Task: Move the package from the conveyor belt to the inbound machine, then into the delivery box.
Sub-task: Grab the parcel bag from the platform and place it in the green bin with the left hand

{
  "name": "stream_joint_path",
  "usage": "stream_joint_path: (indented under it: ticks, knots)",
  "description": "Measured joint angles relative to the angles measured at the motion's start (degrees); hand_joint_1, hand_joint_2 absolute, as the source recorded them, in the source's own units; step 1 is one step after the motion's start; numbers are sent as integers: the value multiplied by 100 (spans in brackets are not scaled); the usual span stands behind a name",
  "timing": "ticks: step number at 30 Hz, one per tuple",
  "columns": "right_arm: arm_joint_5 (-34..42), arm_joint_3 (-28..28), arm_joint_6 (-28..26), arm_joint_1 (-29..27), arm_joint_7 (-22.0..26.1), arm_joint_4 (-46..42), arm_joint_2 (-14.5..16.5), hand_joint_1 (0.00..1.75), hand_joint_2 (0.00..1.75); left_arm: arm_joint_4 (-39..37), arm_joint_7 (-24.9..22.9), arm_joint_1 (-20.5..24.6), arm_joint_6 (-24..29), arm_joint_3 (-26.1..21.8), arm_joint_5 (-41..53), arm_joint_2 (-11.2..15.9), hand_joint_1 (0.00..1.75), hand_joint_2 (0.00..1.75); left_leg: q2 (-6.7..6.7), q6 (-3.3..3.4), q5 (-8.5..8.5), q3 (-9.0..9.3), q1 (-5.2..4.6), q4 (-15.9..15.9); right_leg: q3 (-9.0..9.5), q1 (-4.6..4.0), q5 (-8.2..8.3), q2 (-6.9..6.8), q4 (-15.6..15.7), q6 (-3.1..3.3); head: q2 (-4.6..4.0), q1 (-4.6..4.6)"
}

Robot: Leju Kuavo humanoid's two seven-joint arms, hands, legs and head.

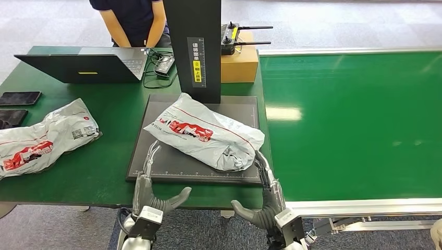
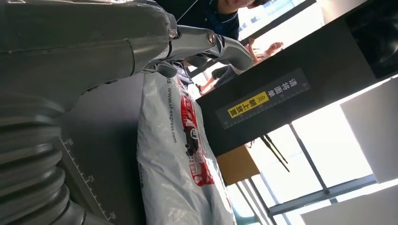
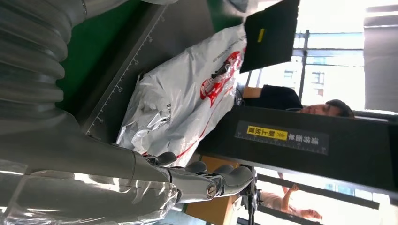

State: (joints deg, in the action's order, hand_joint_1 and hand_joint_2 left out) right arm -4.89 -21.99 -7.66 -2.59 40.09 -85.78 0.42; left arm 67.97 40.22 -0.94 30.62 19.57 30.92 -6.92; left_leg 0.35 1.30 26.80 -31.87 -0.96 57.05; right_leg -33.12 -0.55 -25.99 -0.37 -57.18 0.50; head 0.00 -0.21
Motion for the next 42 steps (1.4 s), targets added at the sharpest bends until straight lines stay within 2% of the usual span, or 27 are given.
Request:
stream_joint_path:
  ticks: [10,17,25,33,38,42]
  knots:
    - [216,734,1043,-489,0,-577,379,0,175,52,-177,133,-78,-532,1047,-30,0,175,3,1,0,2,-1,1,2,1,0,3,0,0,0,0]
    - [-10,1190,1181,-663,0,-835,613,0,175,41,-475,563,-320,-720,1893,-25,0,175,3,1,-2,5,-1,1,4,1,1,2,0,0,0,0]
    - [-146,1533,1262,-1000,0,-1167,826,0,175,-536,-990,1594,-735,-560,2855,-25,0,175,5,2,-3,8,-1,2,6,1,3,4,0,0,0,1]
    - [-122,1779,1716,-1110,0,-1381,930,0,175,-2015,-1391,2886,-840,-124,3186,64,0,175,7,1,-7,8,-1,3,6,1,8,6,-1,2,0,1]
    - [-137,1901,1797,-1110,0,-1412,996,0,175,-2988,-1798,3606,-1257,222,3559,95,0,175,7,0,-8,8,-1,3,6,1,9,6,-2,1,0,0]
    - [-125,1973,1798,-1118,0,-1421,1031,0,175,-3685,-2128,4037,-1838,514,3861,109,0,175,10,0,-8,8,-1,3,6,1,8,8,-2,1,0,1]
